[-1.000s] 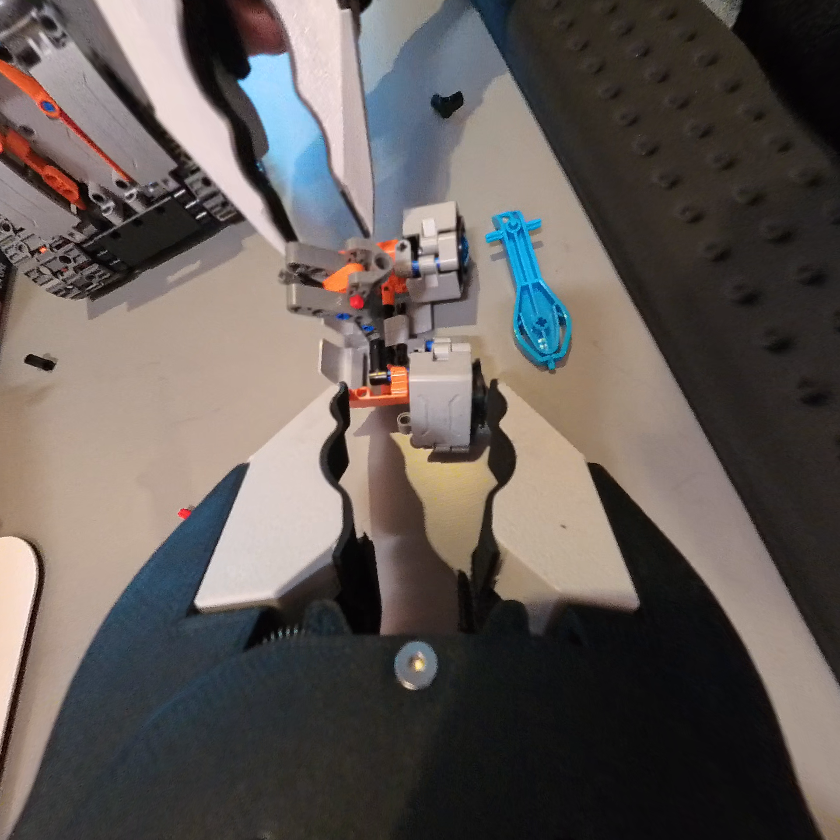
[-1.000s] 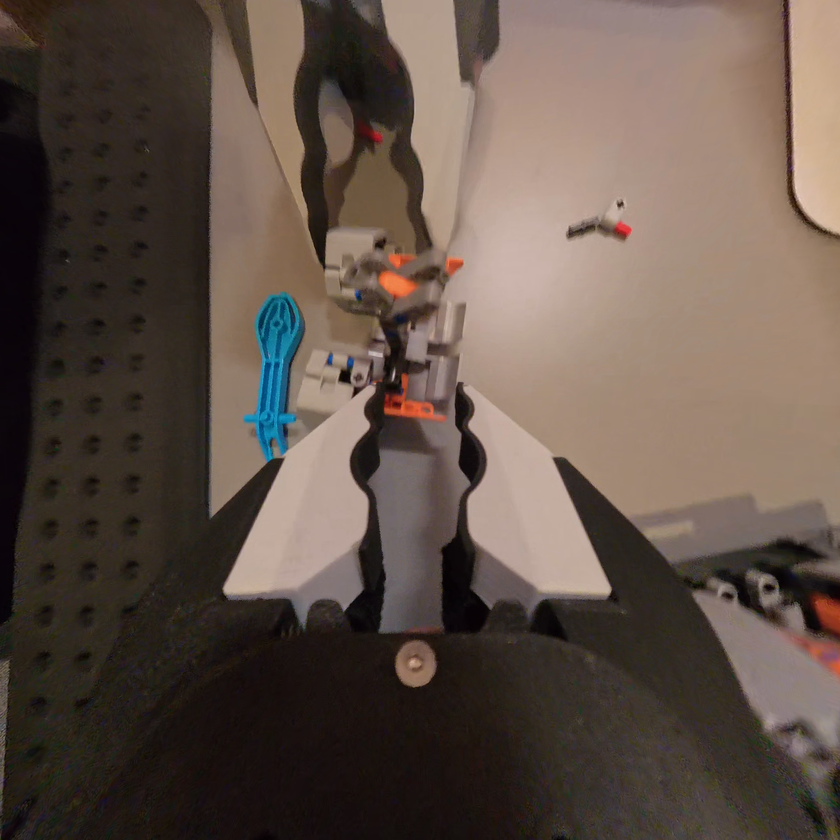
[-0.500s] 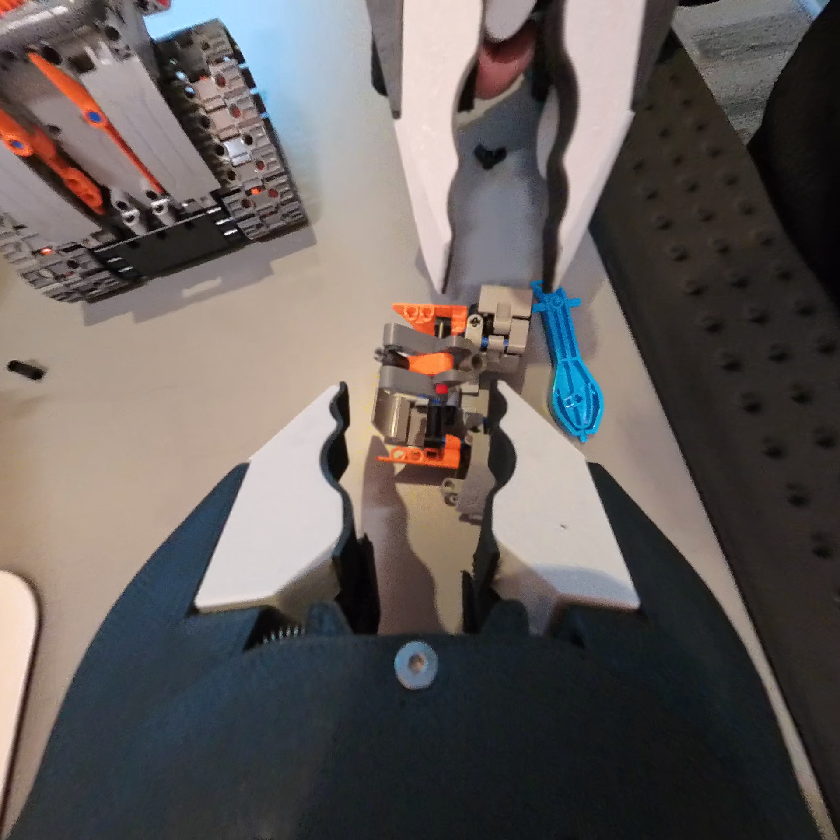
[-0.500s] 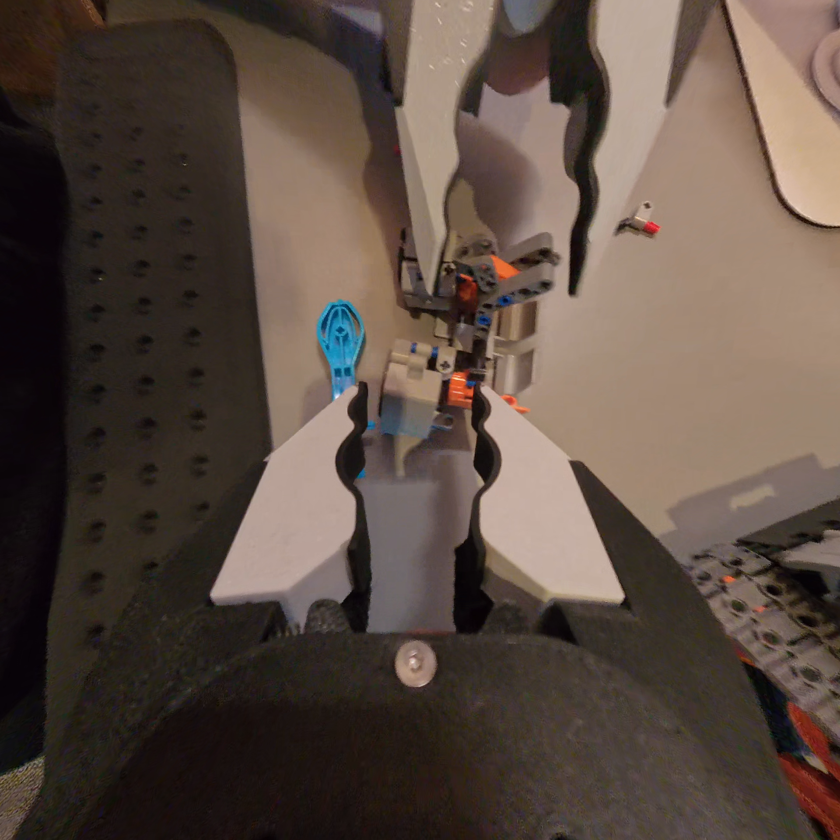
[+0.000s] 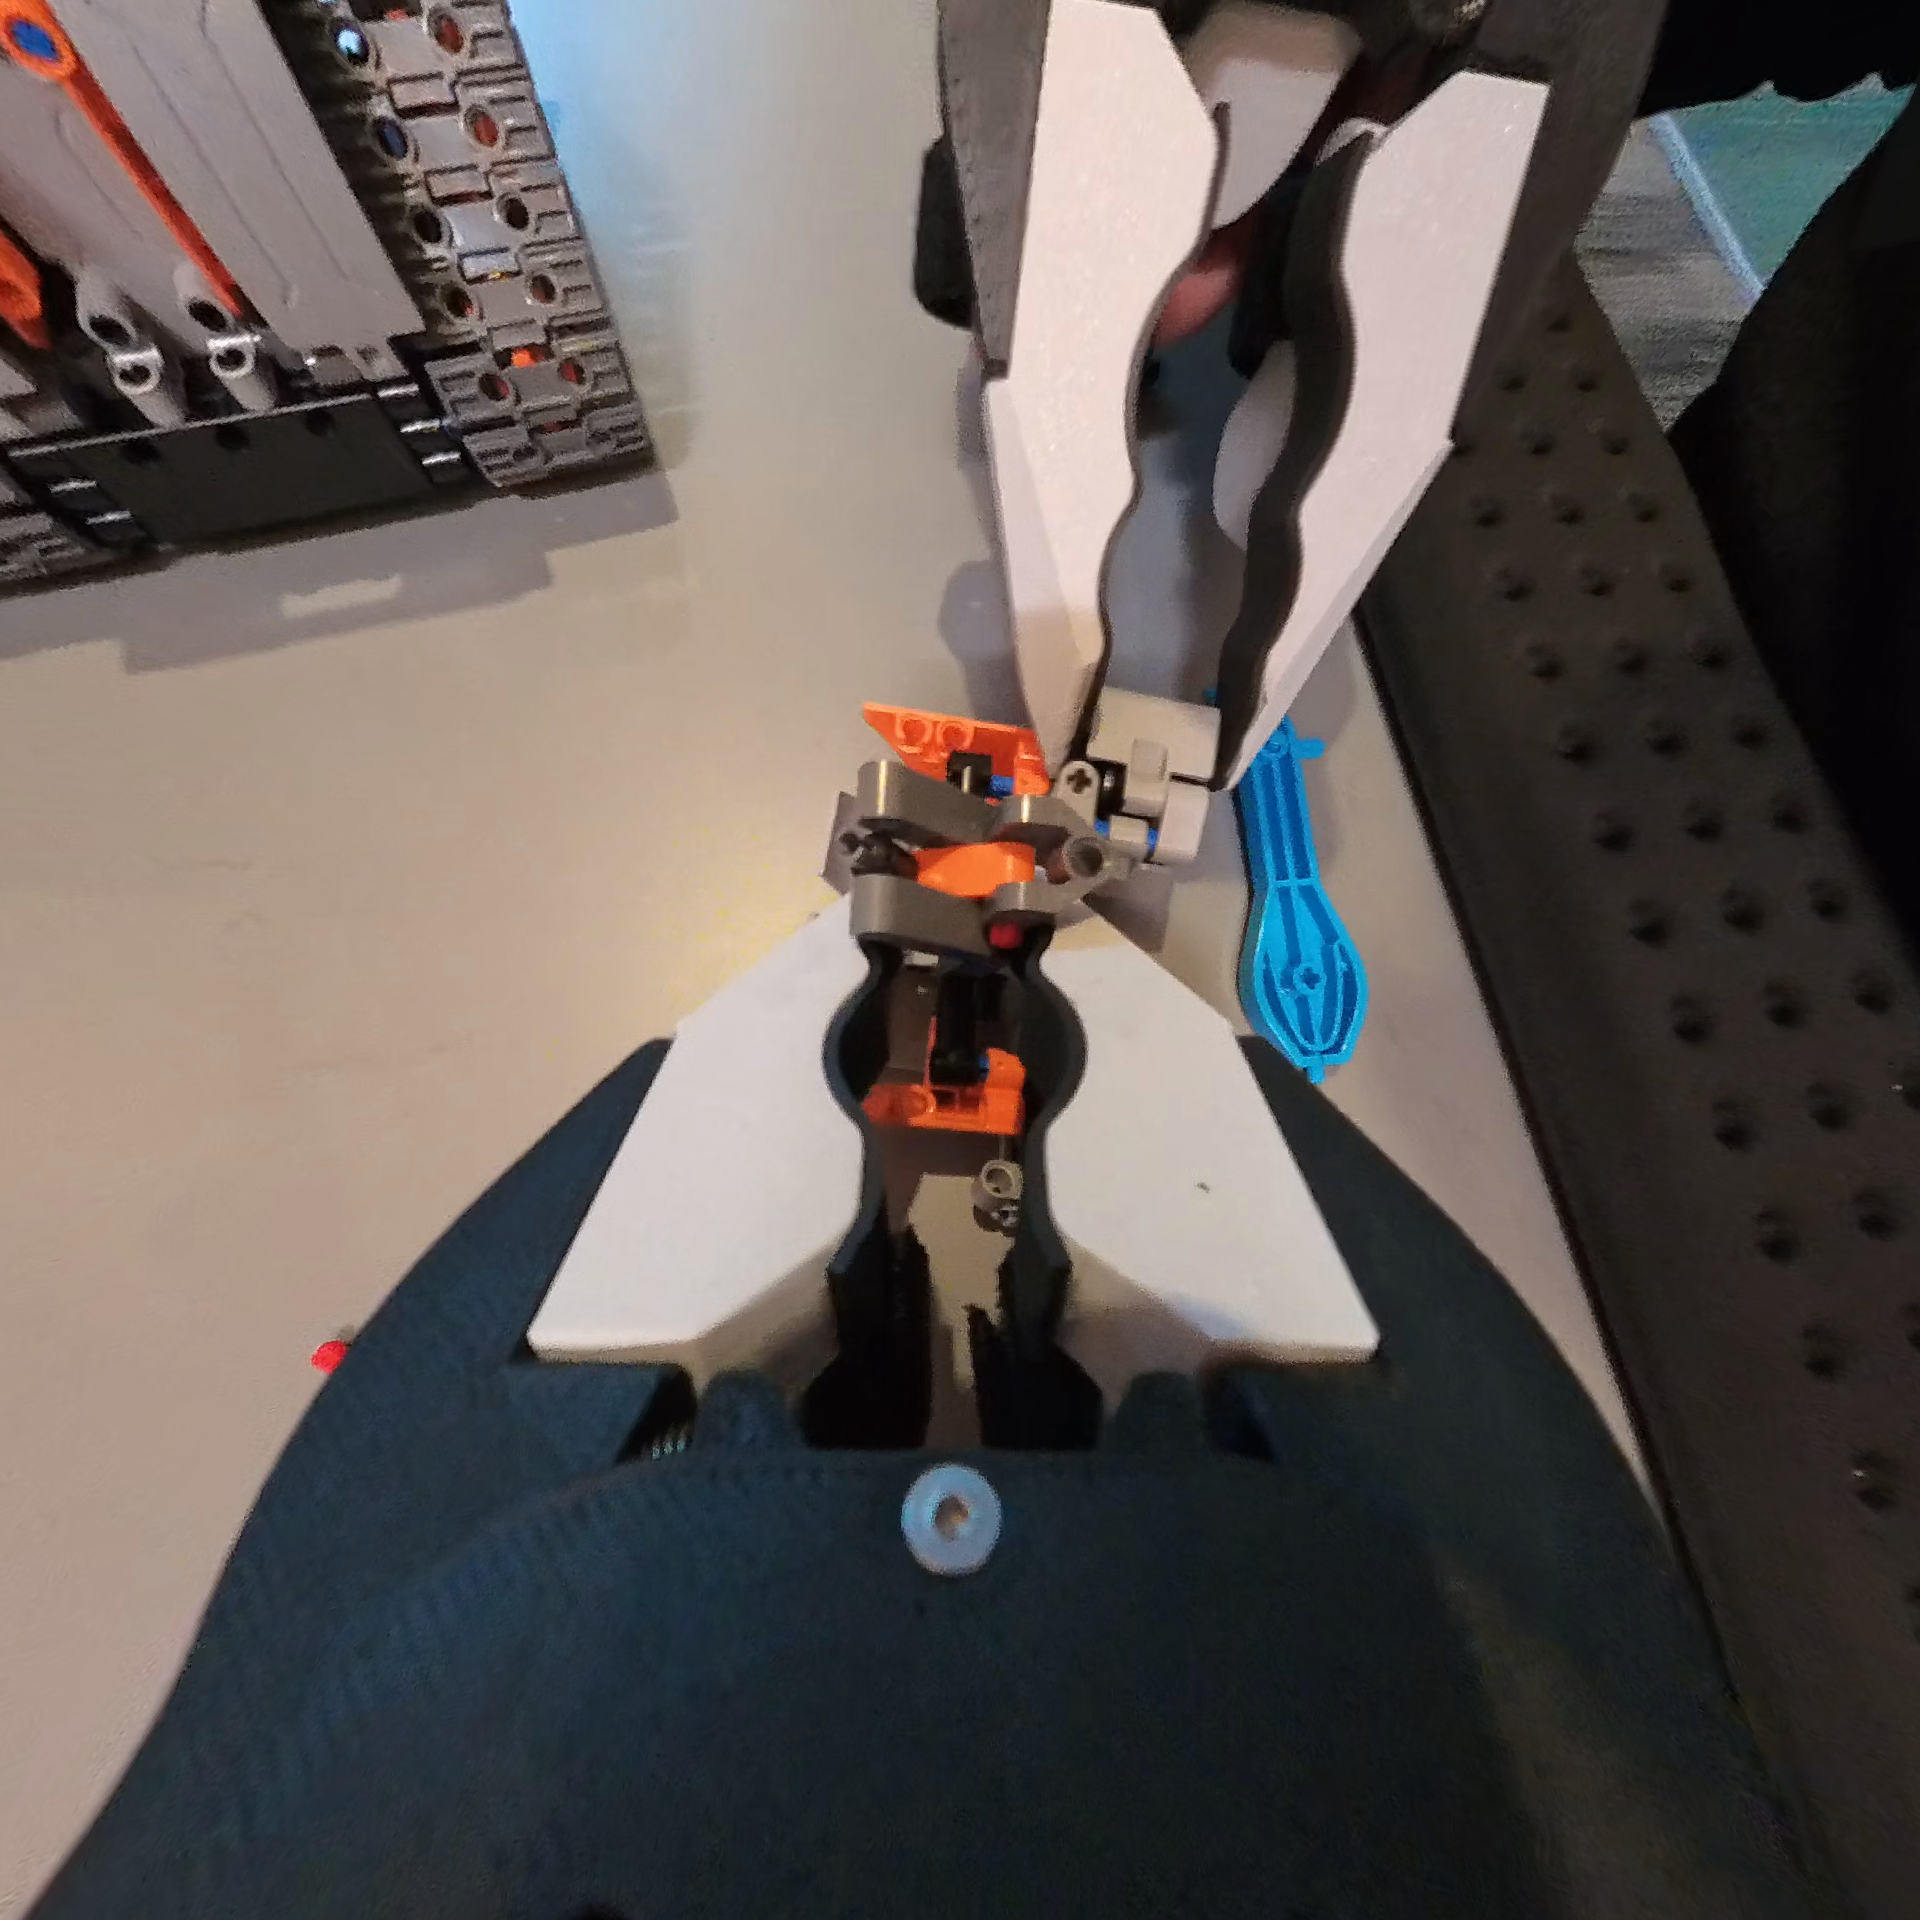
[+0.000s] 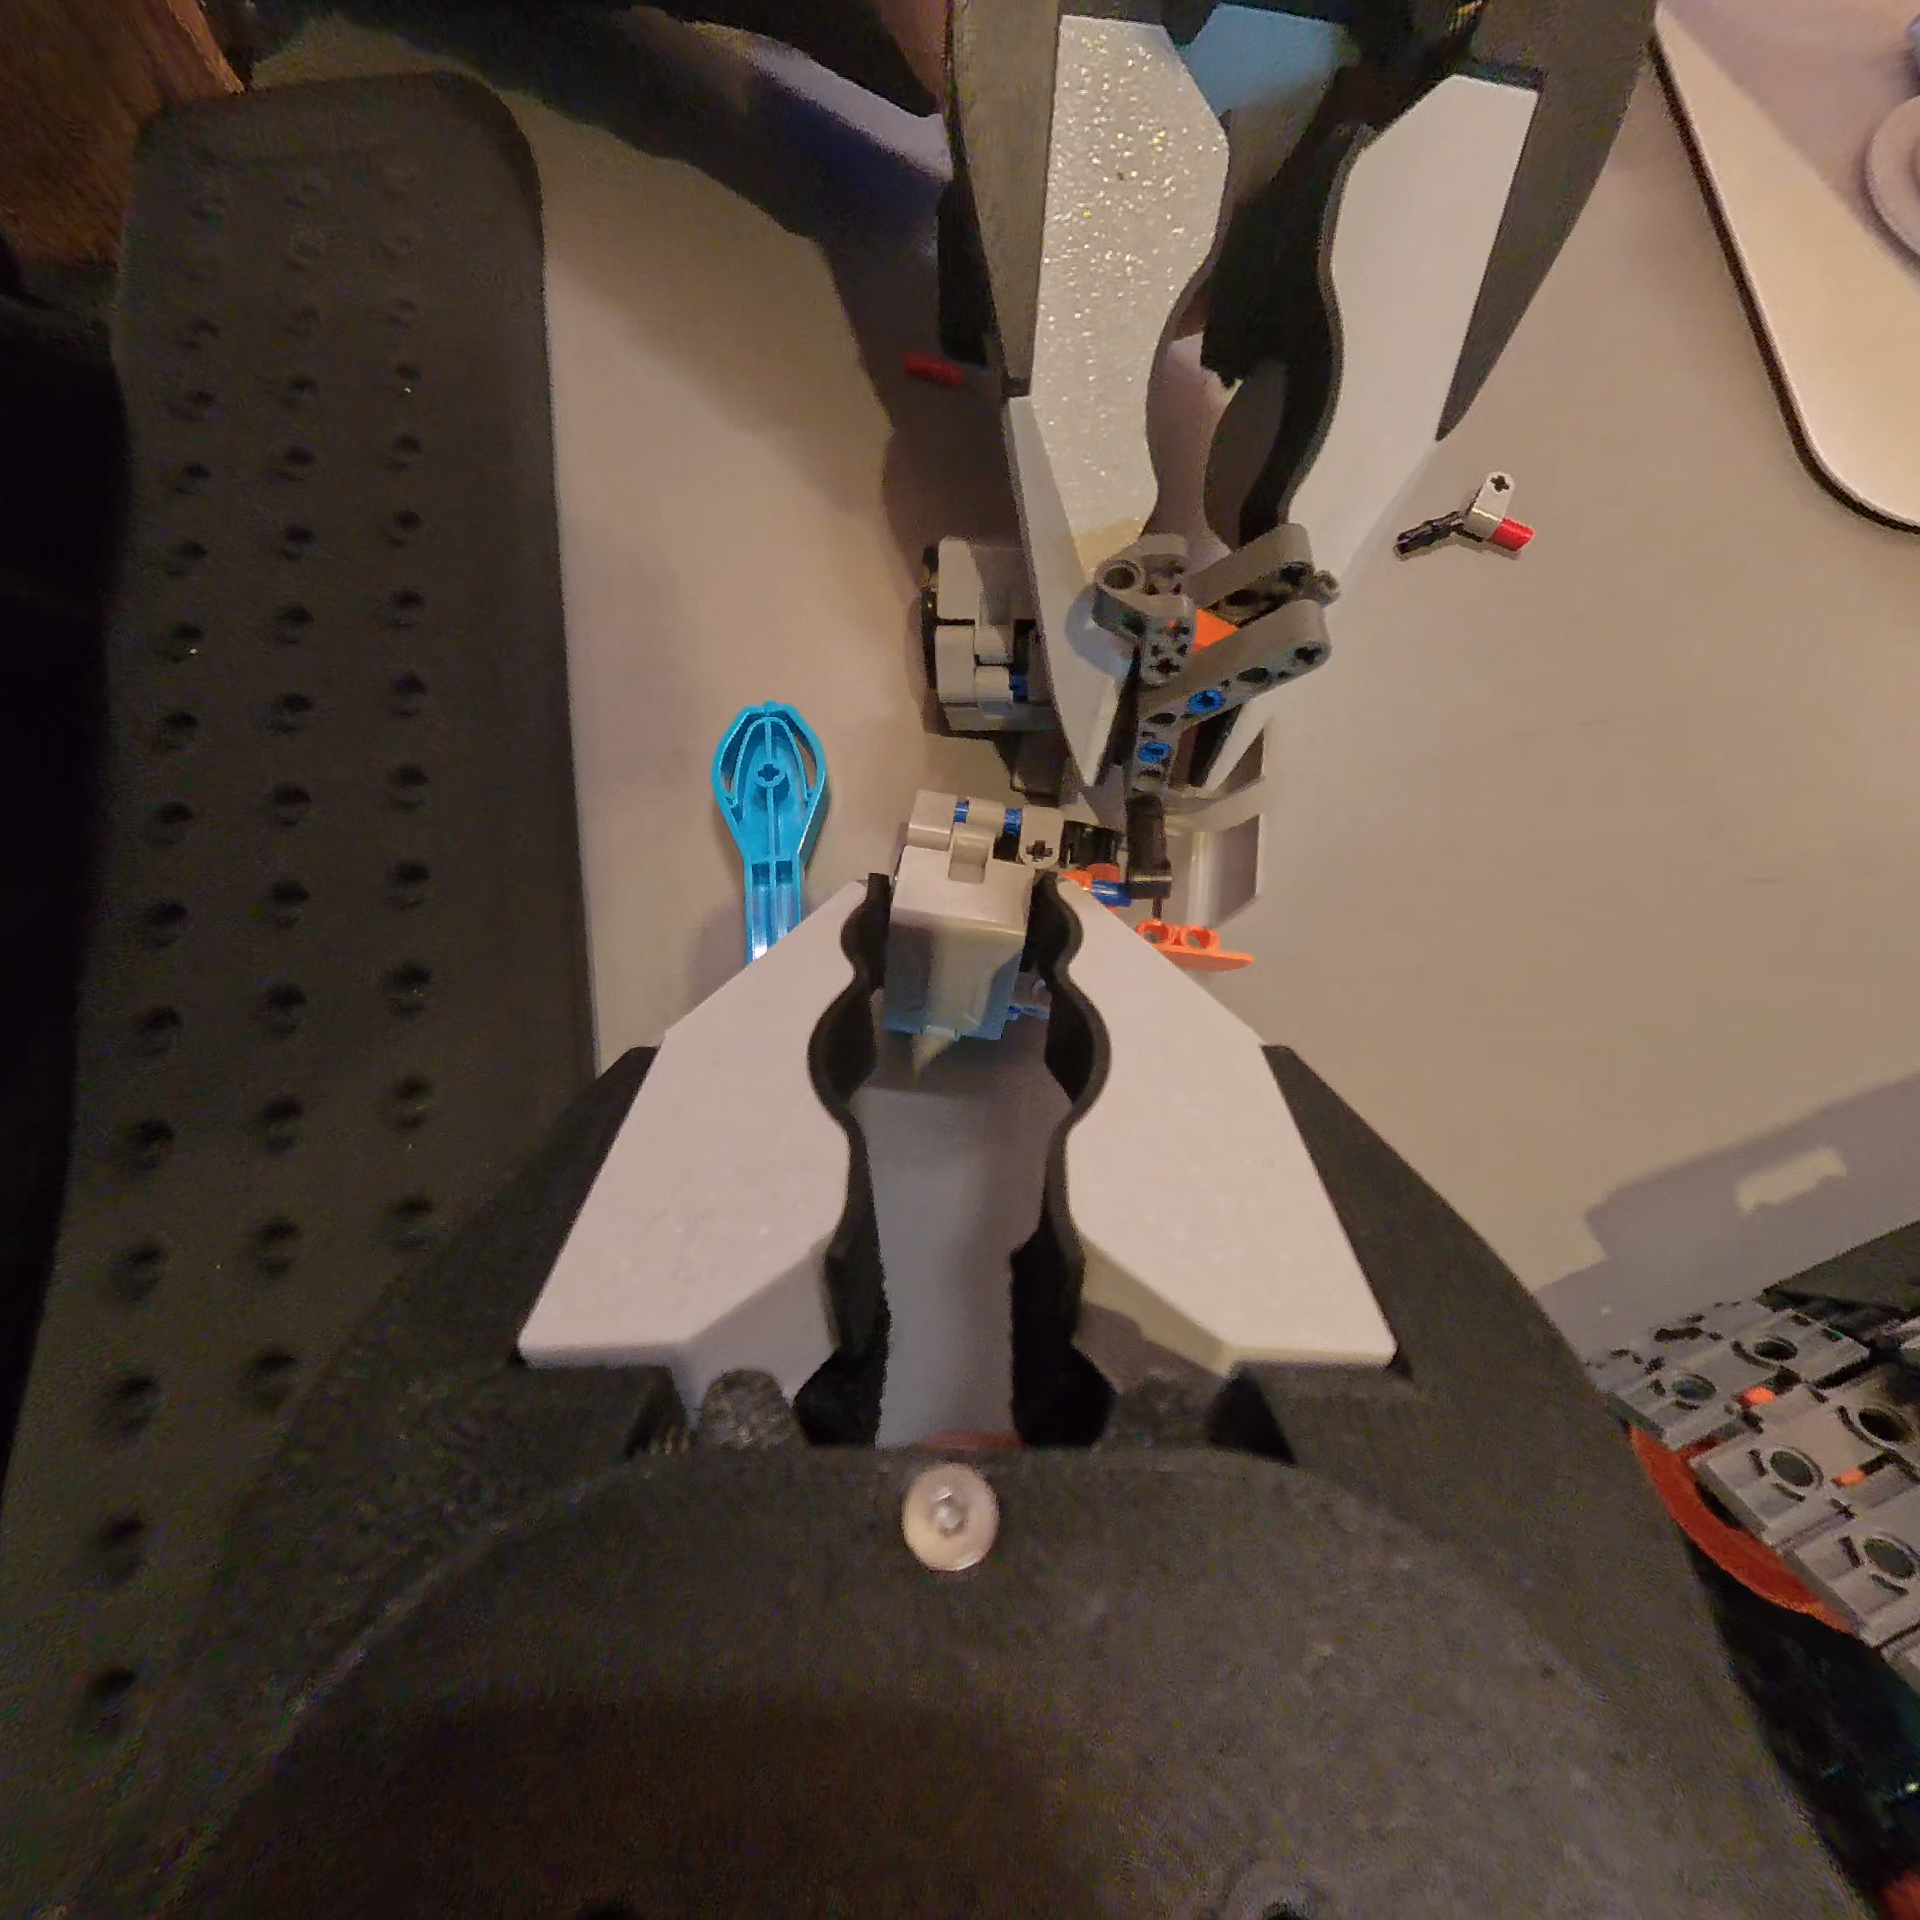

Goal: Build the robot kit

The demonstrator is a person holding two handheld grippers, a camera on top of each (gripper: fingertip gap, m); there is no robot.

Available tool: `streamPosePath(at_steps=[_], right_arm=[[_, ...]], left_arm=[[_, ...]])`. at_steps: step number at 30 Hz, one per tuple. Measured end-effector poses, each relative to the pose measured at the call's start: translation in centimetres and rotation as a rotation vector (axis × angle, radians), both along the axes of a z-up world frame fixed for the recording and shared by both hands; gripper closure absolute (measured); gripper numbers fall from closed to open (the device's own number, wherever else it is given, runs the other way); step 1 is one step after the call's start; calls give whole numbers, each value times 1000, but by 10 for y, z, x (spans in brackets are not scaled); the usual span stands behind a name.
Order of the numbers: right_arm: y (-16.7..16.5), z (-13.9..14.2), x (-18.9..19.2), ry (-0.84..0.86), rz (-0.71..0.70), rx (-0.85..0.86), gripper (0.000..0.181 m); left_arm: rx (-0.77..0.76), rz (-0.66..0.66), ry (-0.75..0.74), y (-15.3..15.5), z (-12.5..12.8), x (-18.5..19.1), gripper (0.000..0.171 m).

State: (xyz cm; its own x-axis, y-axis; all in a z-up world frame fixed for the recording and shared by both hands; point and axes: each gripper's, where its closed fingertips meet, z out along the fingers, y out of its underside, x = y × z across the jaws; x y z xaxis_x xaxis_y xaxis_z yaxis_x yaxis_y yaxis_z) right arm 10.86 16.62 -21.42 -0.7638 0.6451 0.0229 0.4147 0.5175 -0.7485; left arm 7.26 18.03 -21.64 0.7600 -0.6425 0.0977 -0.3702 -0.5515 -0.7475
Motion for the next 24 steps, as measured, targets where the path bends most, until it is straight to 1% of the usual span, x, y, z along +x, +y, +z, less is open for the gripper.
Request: streamPosePath(at_steps=[3,10,11,12,15,17,22,24], right_arm=[[0,0,0,6,12,1,154],[-2,0,1,47,36,30,155],[-3,0,1,58,43,41,155],[-3,0,1,66,43,53,155],[-1,0,1,71,32,41,155],[-1,0,2,69,32,37,155],[0,0,2,65,38,19,155],[0,0,2,68,40,13,155]], left_arm=[[-25,20,8,0,-1,-1,154],[-105,57,77,0,-3,-3,156],[-130,65,111,0,-8,-5,156],[-142,71,109,0,-8,-3,156],[-150,58,150,-1,-9,-3,156],[-149,54,143,-1,-8,-3,156],[-144,54,36,-2,-6,2,159],[-138,54,17,-2,-6,2,158]])
